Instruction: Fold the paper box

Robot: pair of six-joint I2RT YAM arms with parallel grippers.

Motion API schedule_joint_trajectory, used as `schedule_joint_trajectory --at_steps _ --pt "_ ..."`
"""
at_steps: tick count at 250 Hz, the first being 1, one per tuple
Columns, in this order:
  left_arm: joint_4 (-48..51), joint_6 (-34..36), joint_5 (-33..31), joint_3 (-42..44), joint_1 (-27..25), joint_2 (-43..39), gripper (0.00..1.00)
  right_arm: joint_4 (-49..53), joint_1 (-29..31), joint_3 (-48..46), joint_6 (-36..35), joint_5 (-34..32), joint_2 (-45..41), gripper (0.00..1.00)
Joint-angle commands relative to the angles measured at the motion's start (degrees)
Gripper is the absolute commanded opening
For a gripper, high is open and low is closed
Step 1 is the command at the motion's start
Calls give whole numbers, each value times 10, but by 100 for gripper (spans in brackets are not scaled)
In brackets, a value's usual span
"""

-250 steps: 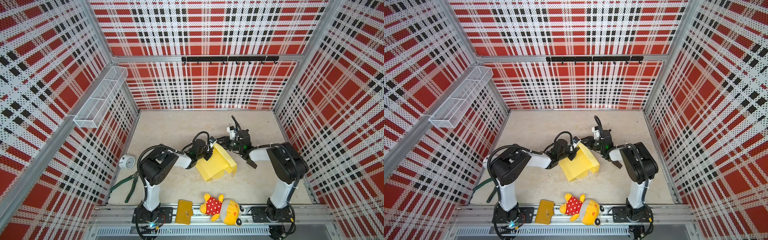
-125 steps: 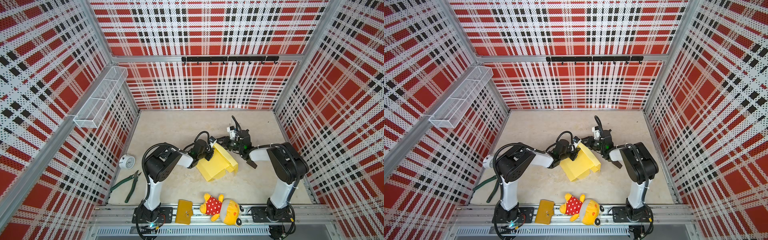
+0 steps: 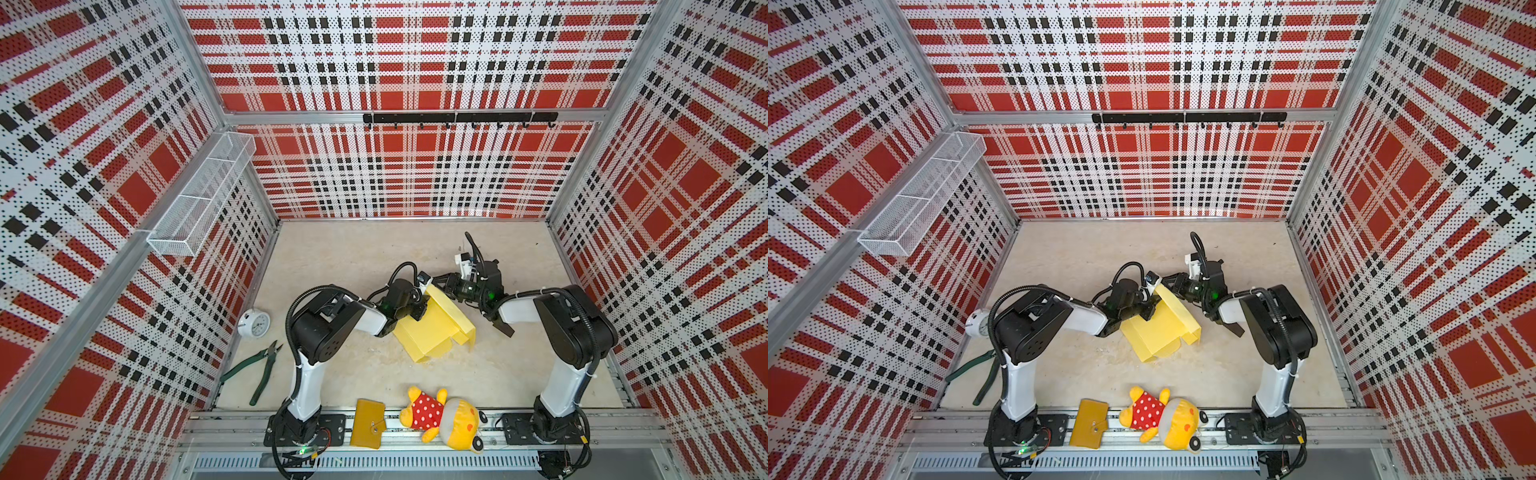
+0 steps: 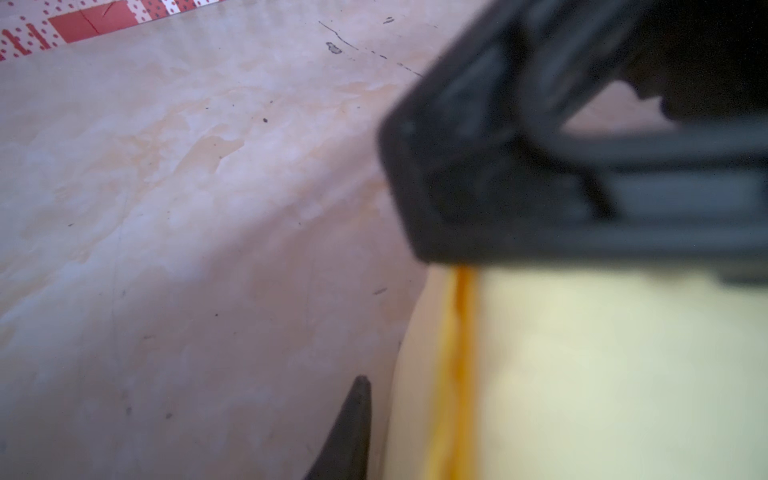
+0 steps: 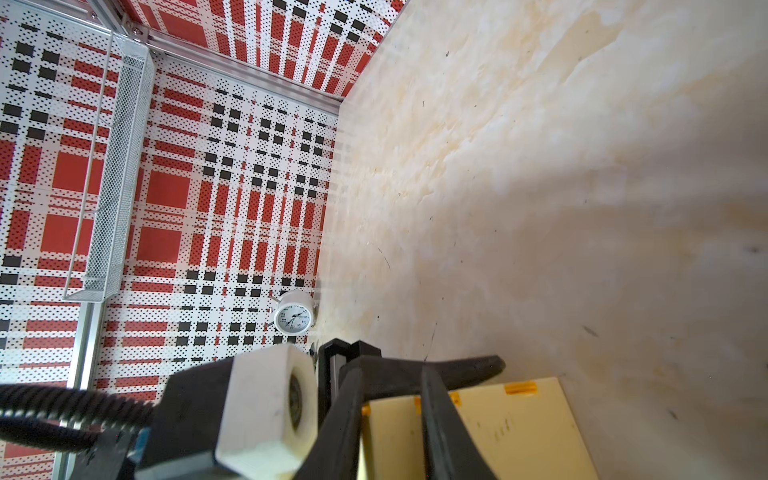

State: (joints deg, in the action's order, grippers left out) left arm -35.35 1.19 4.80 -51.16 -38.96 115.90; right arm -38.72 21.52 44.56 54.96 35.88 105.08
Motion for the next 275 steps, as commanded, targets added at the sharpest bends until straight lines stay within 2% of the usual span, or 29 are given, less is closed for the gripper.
schedule_joint_trajectory --at_steps 1,64,117,195,249,275 --pt "-15 -8 -6 -16 3 -10 28 32 2 -9 -12 -4 -21 27" --pt "-16 56 12 38 7 -60 42 3 -3 -28 5 -10 -19 27" --pt "-53 90 70 79 35 -100 43 14 -3 -25 0 -11 -24 27" --pt "-46 78 135 46 43 -77 32 25 0 -21 -7 -9 -23 27" --pt "-39 65 147 21 39 -56 23 27 4 -14 -6 -7 -12 27" --pt "-38 61 154 11 37 -45 16 27 4 -8 -5 -7 -8 27"
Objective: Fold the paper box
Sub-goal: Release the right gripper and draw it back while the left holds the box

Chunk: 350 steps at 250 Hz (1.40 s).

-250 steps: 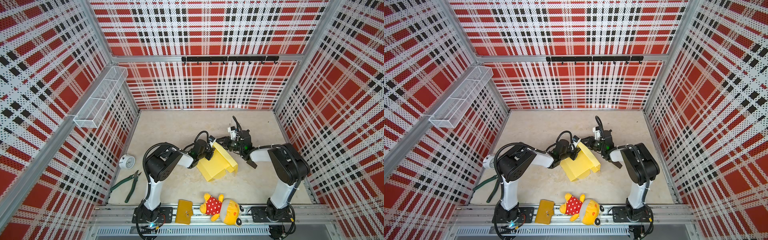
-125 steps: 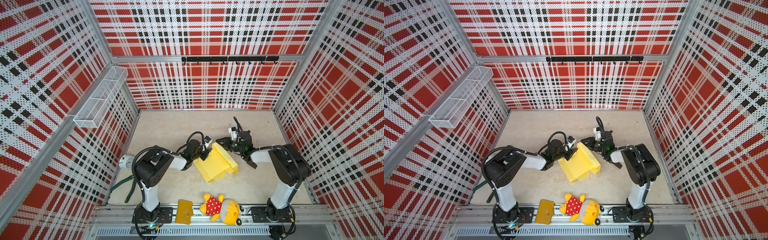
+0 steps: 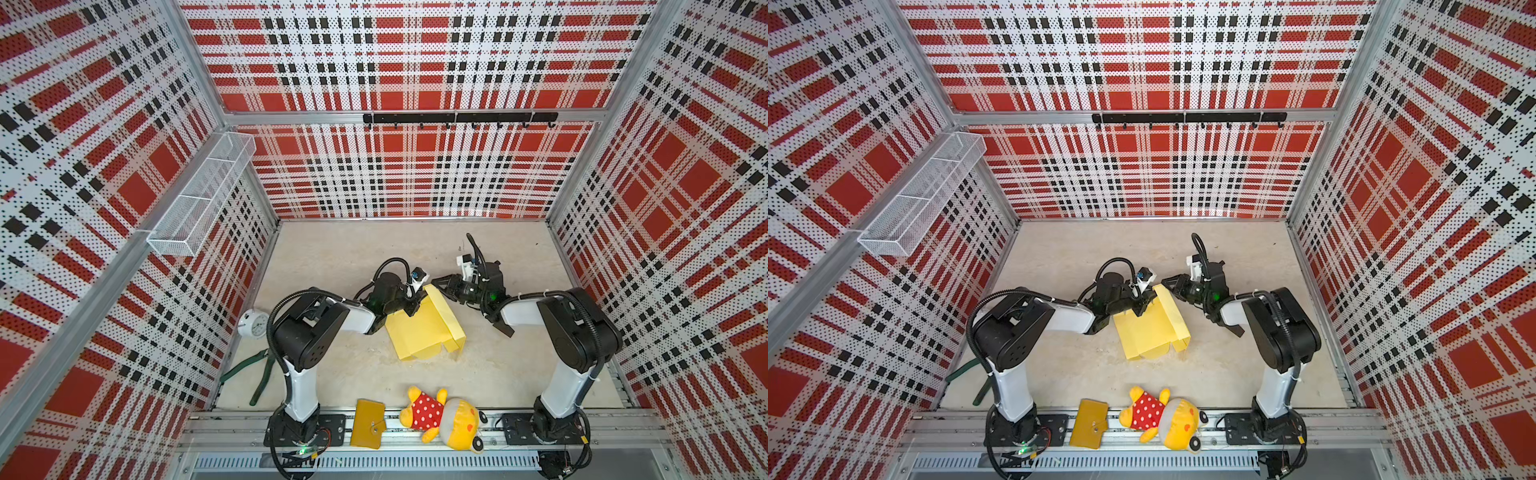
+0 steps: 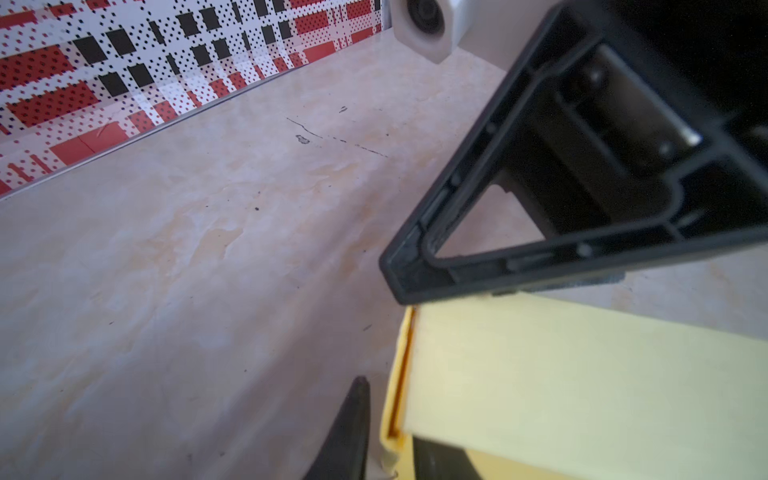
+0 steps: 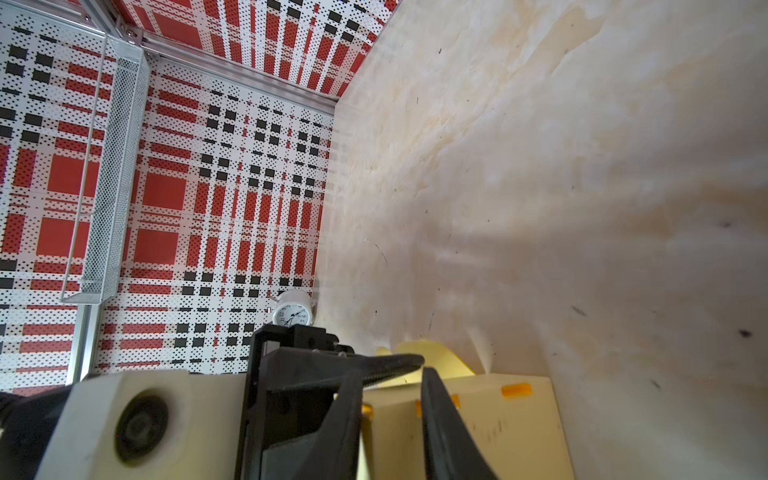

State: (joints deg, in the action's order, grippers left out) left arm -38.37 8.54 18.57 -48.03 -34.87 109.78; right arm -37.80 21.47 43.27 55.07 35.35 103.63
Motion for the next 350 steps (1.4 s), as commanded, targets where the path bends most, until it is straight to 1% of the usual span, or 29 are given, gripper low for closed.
schedule_joint_trajectory --at_steps 1,34,67,86,99,124,140,177,194,218,260,275,281,294,320,350 --pt "-8 -13 16 -21 -4 17 16 18 5 5 -6 -2 6 27" --pt "-8 -19 10 -21 -4 11 10 24 4 13 -3 2 1 29" --pt "-3 -7 6 -14 -2 9 8 40 4 24 -5 0 -15 31" --pt "3 1 -2 -10 -2 4 8 50 2 30 -3 1 -30 34" --pt "8 5 -2 -11 -1 2 8 65 0 32 -9 -3 -48 39" --pt "18 6 -7 -14 -1 -1 9 110 -8 31 -31 -21 -87 45" --pt "34 5 -8 -22 -2 -8 10 144 -17 28 -44 -31 -114 47" --pt "77 5 2 -41 -1 -25 11 210 -42 13 -79 -53 -183 49" --pt "108 7 3 -60 -1 -31 11 262 -54 14 -104 -67 -213 51" --pt "153 28 -4 -92 1 -40 10 336 -71 22 -142 -83 -253 53" --pt "248 65 10 -161 16 -44 10 450 -98 39 -210 -131 -323 62" --pt "281 93 16 -180 18 -50 10 479 -105 42 -228 -145 -350 66" --pt "296 105 19 -187 19 -52 10 488 -108 42 -236 -151 -361 72" --pt "329 123 17 -206 22 -55 10 509 -112 42 -251 -170 -384 76" --pt "392 147 15 -249 32 -57 11 554 -122 42 -271 -208 -420 81" --pt "460 198 5 -290 37 -62 12 593 -142 47 -290 -208 -442 83"
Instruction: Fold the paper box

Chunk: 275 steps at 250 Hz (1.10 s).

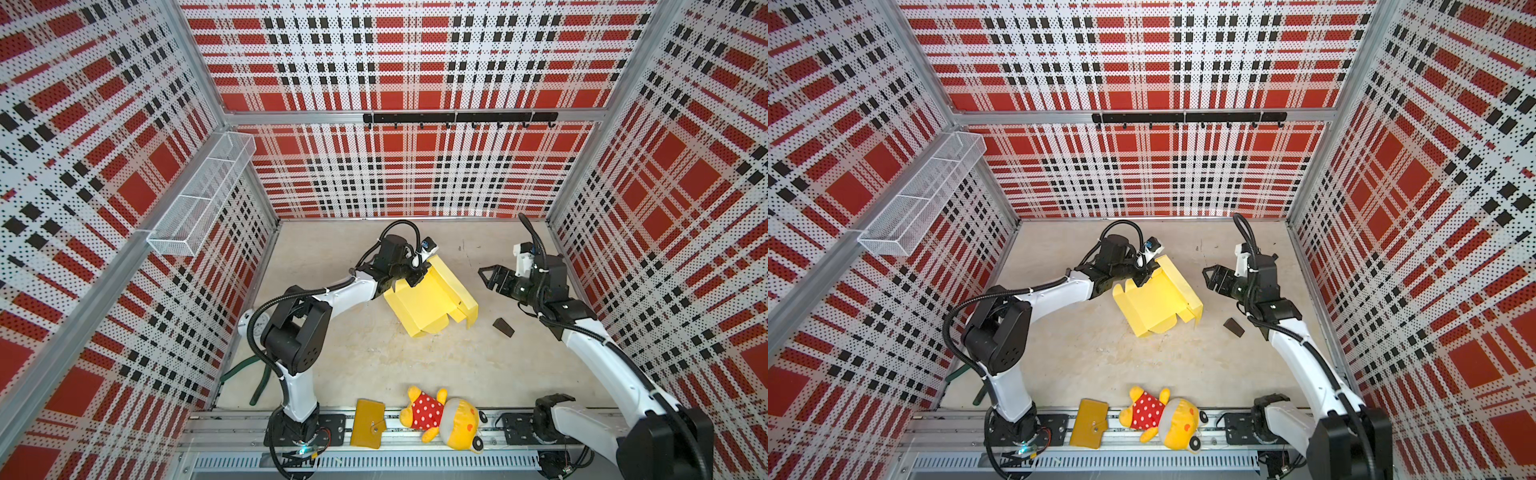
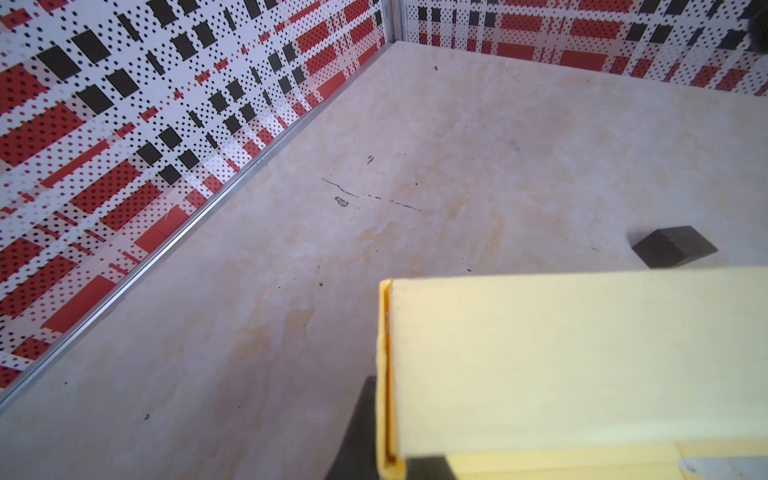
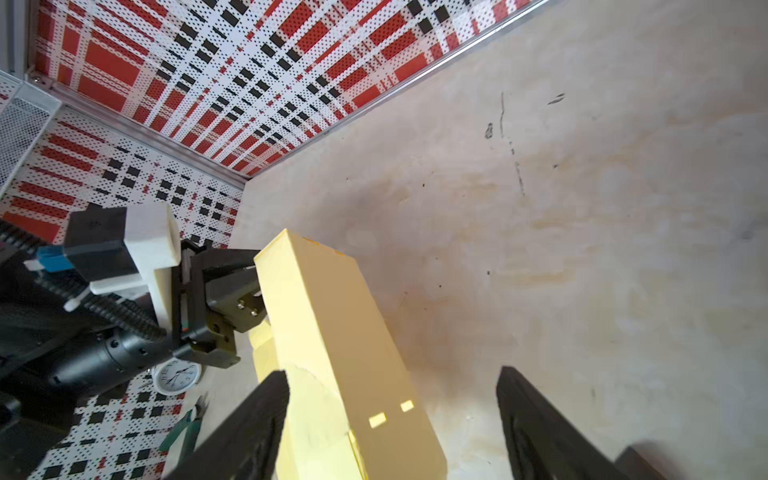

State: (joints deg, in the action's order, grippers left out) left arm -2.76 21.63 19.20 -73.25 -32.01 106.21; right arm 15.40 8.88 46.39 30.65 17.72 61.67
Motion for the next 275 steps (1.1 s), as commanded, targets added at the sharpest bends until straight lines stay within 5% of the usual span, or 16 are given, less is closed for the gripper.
schedule_joint_trajectory --at_steps 1,150,275 --pt "105 69 -2 -39 8 -26 12 62 -16 15 -47 -33 -23 83" --pt "441 376 4 -203 7 -23 11 144 -42 3 -153 -108 -113 100" --pt "547 705 -211 -236 -49 37 4 184 -55 -56 -202 -152 -240 100"
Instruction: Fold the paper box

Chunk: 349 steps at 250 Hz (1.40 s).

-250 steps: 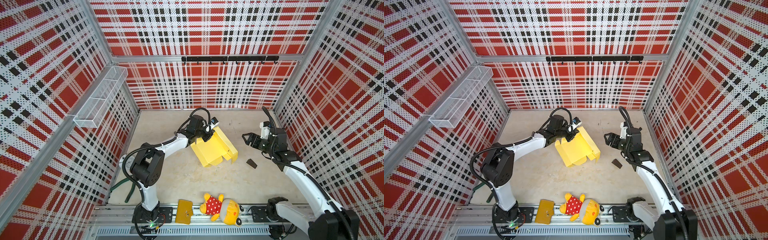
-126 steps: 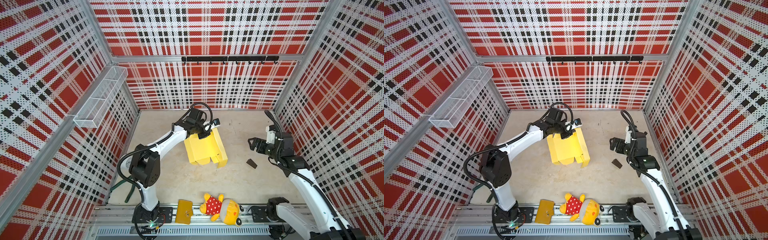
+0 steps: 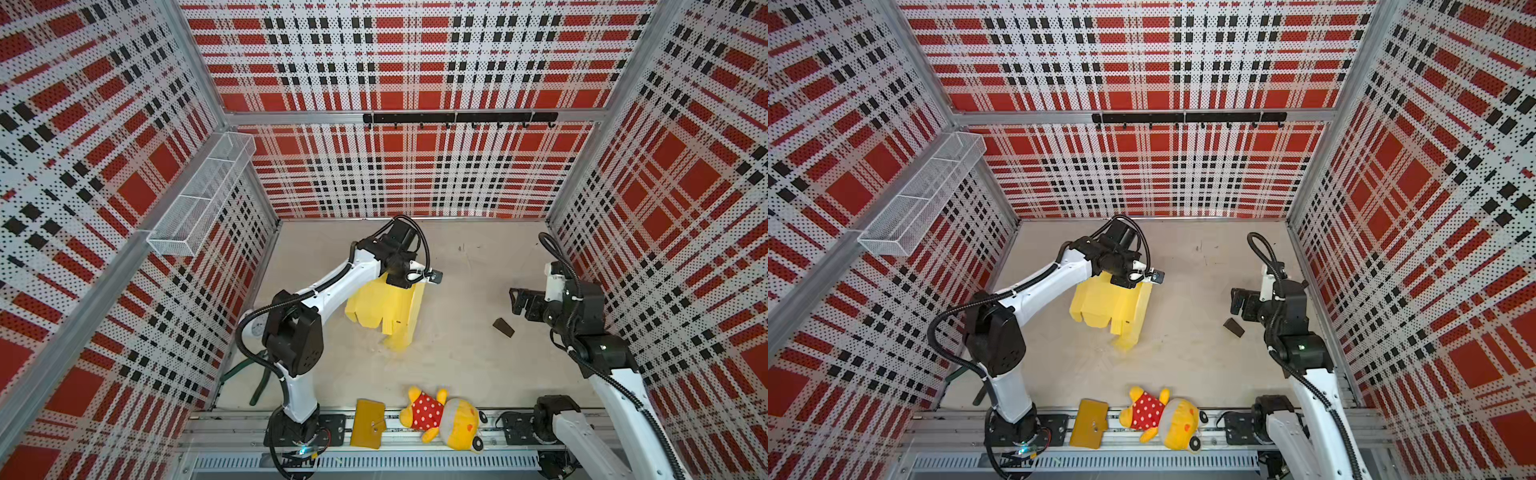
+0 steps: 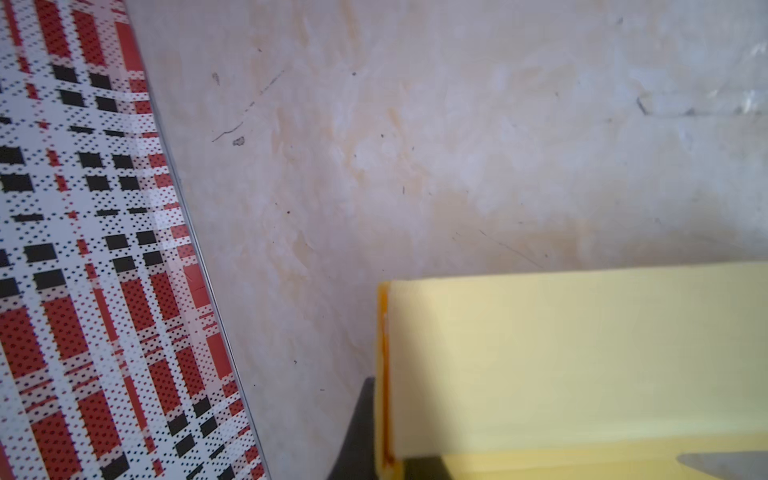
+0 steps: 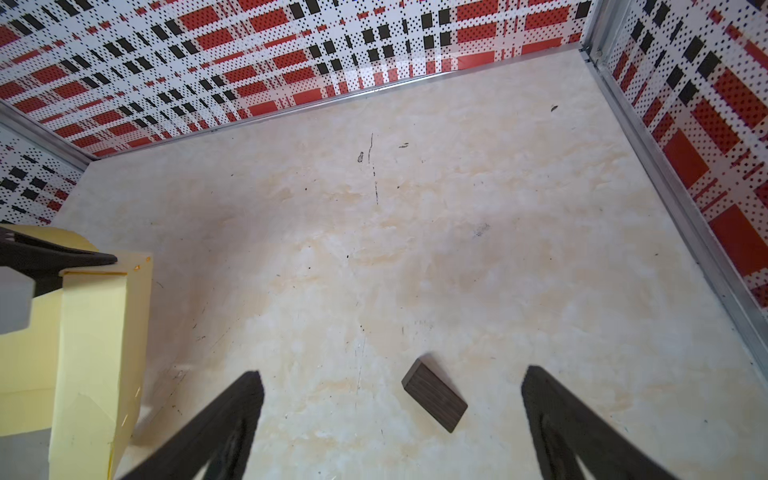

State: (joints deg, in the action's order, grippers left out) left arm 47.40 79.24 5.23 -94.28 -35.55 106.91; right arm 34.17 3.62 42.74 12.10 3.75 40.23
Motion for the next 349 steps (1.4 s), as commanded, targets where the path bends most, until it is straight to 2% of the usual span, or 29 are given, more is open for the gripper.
schedule_joint_trajectory --at_steps 1,108,205,218,254,299,349 --pt "46 131 -73 -26 -14 31 4 -4 -2 -20 -17 -12 -26 100" --pt "76 326 -165 -73 -59 106 4 -3 -2 -24 -14 -22 -25 100" --pt "75 415 -240 -167 -95 223 6 1 -2 -22 -15 -28 -23 100" --pt "74 424 -248 -177 -99 235 9 -2 -2 -24 -15 -22 -20 100" --pt "66 438 -266 -193 -112 256 24 1 -2 -20 -16 -24 -16 100" --pt "82 443 -272 -202 -125 250 40 -5 -2 -25 -16 -20 -20 100" --pt "100 435 -270 -194 -144 210 46 -1 -3 -21 -13 -29 -19 100"
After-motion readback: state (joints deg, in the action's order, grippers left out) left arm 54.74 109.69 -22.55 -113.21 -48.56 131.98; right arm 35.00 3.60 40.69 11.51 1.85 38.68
